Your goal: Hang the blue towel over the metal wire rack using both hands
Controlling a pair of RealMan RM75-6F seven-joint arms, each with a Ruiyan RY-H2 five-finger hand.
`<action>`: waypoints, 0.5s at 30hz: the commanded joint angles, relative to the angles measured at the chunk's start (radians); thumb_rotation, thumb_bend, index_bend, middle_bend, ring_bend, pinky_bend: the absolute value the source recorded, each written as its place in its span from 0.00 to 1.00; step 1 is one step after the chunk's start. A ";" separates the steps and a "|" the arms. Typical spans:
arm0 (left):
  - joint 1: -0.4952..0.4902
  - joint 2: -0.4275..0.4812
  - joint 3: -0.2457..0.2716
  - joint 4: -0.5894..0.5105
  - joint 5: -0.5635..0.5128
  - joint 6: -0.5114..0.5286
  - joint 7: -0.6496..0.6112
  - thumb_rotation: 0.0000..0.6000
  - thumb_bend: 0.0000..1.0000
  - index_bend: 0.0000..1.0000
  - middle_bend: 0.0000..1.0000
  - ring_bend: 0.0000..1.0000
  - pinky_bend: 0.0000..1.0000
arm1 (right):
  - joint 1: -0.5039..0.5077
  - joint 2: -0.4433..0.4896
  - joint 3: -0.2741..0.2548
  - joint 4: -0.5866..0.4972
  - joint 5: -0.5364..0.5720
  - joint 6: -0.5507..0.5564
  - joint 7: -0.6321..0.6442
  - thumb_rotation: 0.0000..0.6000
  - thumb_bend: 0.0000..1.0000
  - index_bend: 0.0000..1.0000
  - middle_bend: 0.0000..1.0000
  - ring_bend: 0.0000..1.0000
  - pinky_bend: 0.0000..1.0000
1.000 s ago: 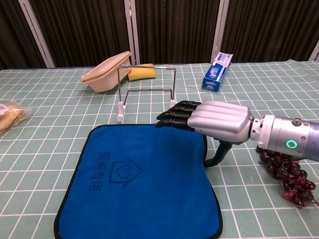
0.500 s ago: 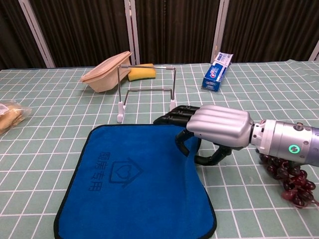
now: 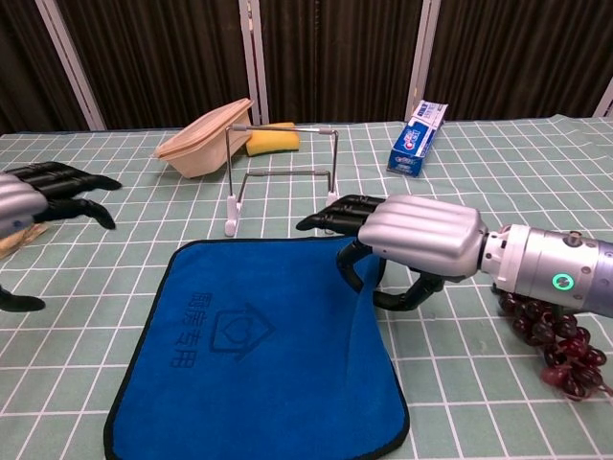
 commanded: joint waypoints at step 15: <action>-0.135 -0.190 0.035 0.206 0.090 -0.064 -0.028 1.00 0.02 0.33 0.00 0.00 0.00 | 0.010 0.026 0.016 -0.068 0.018 -0.017 -0.057 1.00 0.45 0.66 0.00 0.00 0.00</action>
